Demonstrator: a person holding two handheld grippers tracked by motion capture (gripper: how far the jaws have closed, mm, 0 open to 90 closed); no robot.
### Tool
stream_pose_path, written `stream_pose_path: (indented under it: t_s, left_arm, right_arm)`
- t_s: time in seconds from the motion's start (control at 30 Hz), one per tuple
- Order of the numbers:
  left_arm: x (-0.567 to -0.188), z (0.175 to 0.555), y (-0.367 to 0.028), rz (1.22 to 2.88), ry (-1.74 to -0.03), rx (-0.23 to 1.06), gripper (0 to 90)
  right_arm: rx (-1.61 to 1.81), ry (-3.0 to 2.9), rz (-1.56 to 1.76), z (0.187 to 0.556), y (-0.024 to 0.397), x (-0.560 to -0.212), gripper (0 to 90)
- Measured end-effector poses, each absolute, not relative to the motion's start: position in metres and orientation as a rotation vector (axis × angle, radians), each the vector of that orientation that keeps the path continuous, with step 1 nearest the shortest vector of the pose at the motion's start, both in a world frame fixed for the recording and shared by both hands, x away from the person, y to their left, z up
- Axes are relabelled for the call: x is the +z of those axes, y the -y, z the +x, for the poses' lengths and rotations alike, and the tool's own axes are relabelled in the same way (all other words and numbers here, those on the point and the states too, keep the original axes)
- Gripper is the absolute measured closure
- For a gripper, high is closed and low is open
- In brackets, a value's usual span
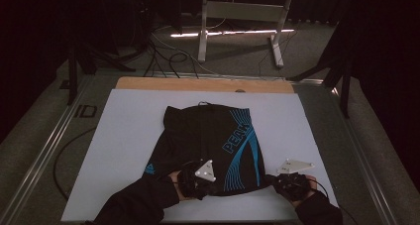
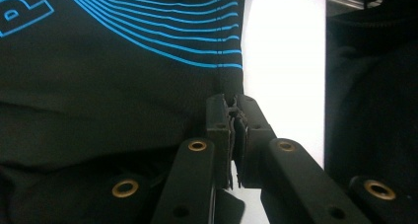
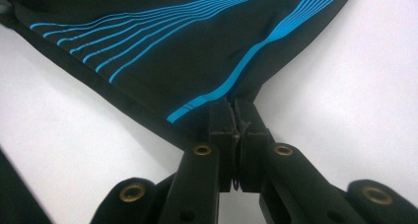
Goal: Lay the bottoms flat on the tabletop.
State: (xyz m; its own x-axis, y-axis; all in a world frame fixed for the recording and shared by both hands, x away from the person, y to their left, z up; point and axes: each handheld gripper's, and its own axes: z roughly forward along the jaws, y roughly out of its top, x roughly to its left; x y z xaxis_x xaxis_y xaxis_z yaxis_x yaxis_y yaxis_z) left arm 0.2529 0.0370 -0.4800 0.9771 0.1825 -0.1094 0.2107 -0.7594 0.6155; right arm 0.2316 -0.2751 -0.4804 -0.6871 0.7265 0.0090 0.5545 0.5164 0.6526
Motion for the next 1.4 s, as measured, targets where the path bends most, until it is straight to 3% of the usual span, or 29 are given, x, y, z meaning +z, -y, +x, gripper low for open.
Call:
stream_pose_path:
  t_s: [0.67, 0.77, 0.97, 1.4]
  left_arm:
    - [-0.503, 0.249, -0.033, 2.489, -0.263, -0.169, 83.3]
    - [-0.501, 0.250, -0.034, 2.473, -0.249, -0.199, 77.2]
    - [-0.496, 0.249, -0.035, 2.432, -0.253, -0.172, 43.7]
    - [-0.476, 0.254, -0.039, 2.339, -0.278, -0.169, 21.5]
  right_arm:
    - [0.932, -2.528, 1.128, 0.219, 0.280, -0.484, 85.2]
    - [0.948, -2.495, 1.140, 0.221, 0.282, -0.482, 71.2]
    - [1.058, -2.422, 1.184, 0.226, 0.287, -0.477, 45.3]
    - [1.145, -2.381, 1.120, 0.237, 0.280, -0.471, 29.7]
